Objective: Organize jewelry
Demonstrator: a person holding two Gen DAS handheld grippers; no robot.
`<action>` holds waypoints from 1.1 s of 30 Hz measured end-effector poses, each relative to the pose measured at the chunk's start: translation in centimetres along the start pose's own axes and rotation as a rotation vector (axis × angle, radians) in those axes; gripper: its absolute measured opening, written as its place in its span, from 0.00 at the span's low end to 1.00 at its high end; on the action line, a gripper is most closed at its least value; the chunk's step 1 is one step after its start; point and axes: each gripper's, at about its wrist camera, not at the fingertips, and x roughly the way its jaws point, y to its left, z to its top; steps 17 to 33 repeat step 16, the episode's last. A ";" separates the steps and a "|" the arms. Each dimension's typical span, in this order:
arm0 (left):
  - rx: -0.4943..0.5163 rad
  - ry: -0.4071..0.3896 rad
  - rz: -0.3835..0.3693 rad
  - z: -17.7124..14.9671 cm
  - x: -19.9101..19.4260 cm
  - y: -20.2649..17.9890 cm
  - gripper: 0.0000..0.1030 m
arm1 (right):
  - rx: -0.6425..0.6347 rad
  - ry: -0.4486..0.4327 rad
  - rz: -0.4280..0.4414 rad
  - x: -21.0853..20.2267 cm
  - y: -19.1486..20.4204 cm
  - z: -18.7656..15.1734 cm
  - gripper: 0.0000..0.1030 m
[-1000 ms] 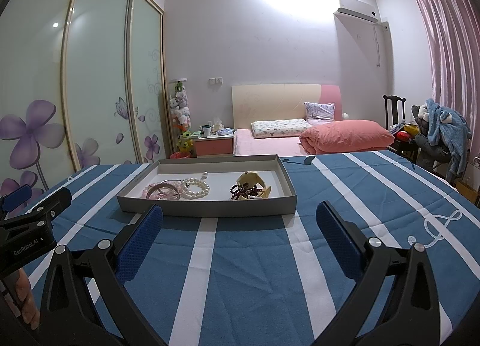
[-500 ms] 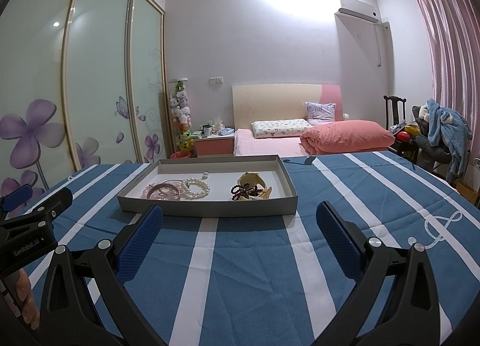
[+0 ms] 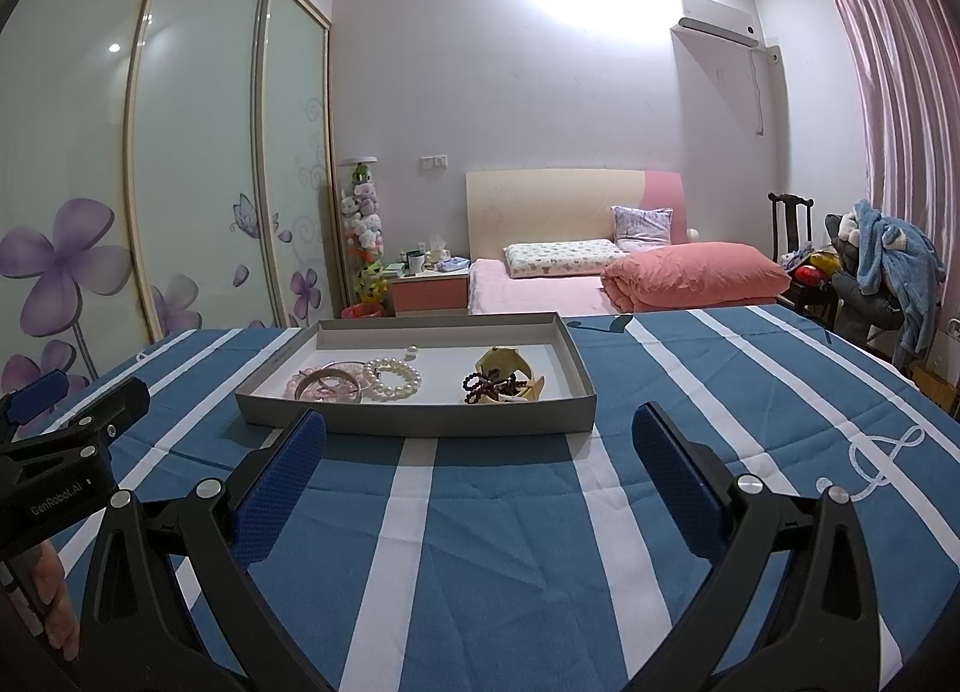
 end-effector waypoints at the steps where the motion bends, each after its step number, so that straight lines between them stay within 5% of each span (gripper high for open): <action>1: -0.001 -0.001 0.003 0.0 0.0 0.0 0.96 | 0.000 0.000 0.000 0.0 0.0 0.0 0.98; 33: -0.007 0.004 -0.007 -0.1 -0.1 -0.2 0.96 | 0.000 0.001 -0.001 -0.1 0.1 0.0 0.98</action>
